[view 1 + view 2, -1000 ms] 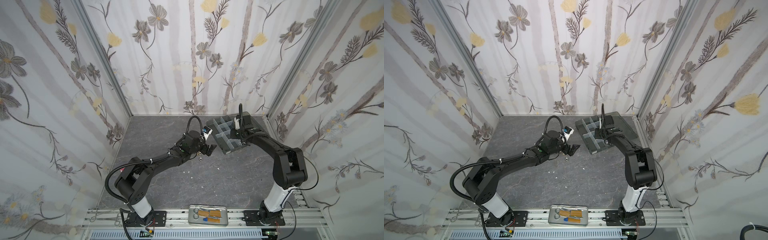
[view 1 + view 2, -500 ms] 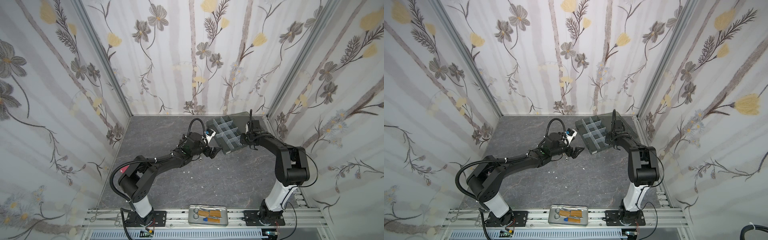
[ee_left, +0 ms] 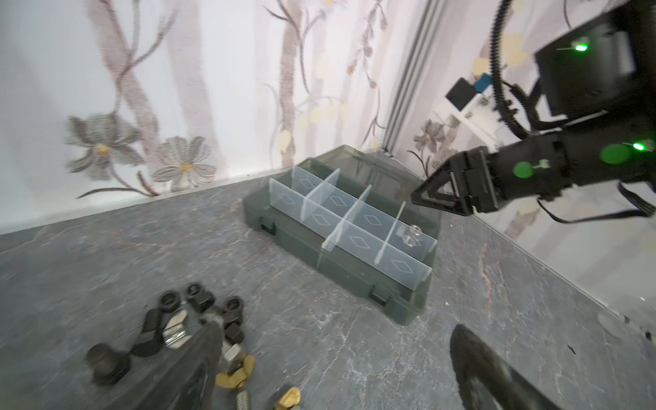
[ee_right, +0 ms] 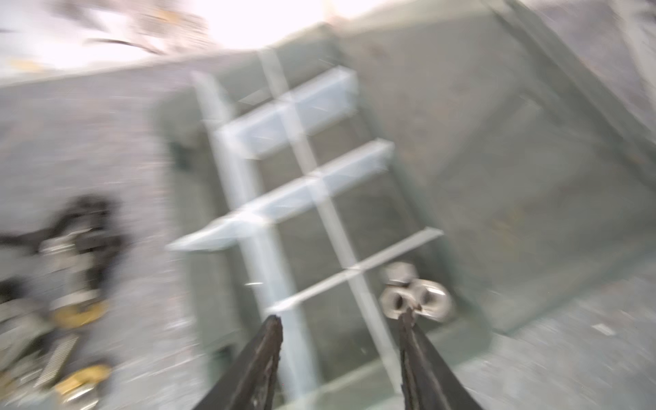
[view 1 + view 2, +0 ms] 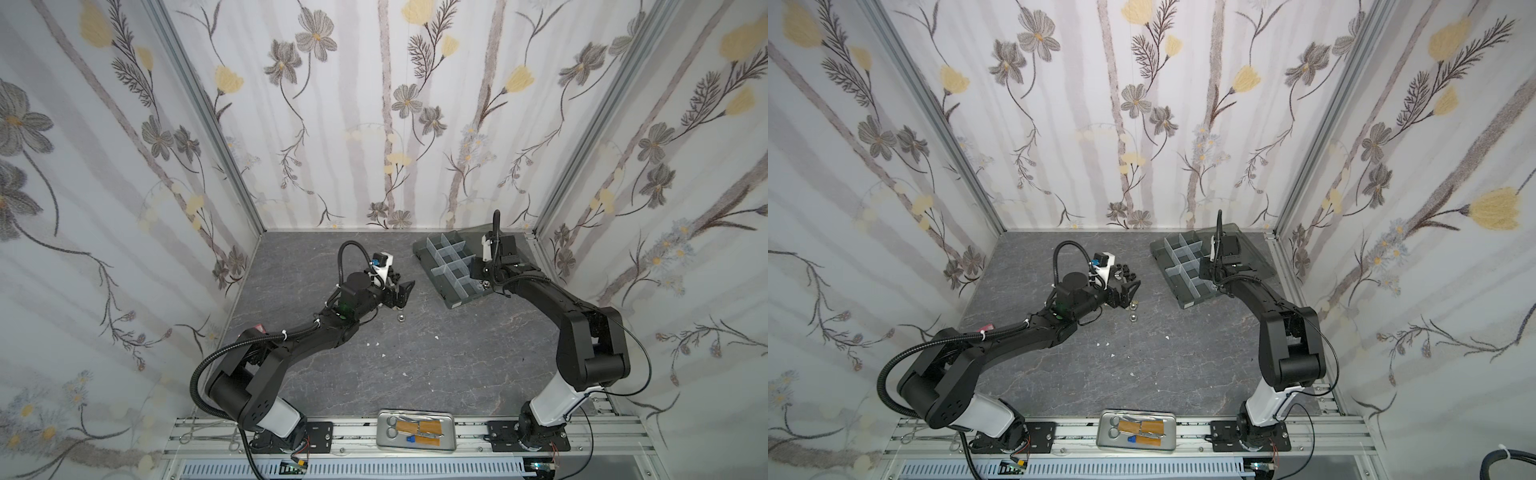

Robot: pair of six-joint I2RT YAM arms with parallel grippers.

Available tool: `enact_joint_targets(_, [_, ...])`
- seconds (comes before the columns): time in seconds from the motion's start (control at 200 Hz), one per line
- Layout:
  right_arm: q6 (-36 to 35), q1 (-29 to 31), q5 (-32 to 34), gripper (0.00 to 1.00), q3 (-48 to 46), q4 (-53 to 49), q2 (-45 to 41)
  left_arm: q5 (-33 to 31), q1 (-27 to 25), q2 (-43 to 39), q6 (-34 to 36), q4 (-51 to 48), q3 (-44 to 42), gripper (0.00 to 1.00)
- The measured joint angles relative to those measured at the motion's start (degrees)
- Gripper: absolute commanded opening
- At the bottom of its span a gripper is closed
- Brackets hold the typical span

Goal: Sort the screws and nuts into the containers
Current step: 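Move the right gripper back to the pile and grasp another silver hex nut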

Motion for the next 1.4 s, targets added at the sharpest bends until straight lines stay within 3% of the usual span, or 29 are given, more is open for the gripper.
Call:
enact_joint_targets(0.11, [-1.40, 8.24, -4.66, 0.51, -2.29, 5.95, -0.24, -1.92, 5.38, -2.95, -4.76, 1.79, -5.53, 1.00])
enact_joint_targets(0.22, [-1.84, 15.10, -7.61, 0.50, 0.15, 7.65, 6.12, -6.27, 10.16, -4.07, -10.23, 1.33, -9.94, 1.00])
enact_joint_targets(0.425, [-3.78, 23.39, -7.65, 0.51, 6.34, 6.12, 13.90, -9.55, 11.26, -6.56, -14.84, 1.05, -14.80, 1.00])
enact_joint_targets(0.659, [-3.78, 25.53, -5.03, 0.45, 8.17, 2.54, 18.38, -10.14, 11.34, -6.21, -15.43, 1.16, -13.88, 1.00])
enact_joint_targets(1.059, [-5.84, 26.32, -0.98, 0.46, 7.67, -0.17, 21.64, -9.11, 11.37, -4.83, -15.23, 1.55, -13.14, 1.00])
enact_joint_targets(1.404, [-6.32, 26.67, 0.44, 0.27, 8.63, 0.92, 22.86, -8.50, 11.30, -4.11, -15.72, 1.57, -12.52, 1.00])
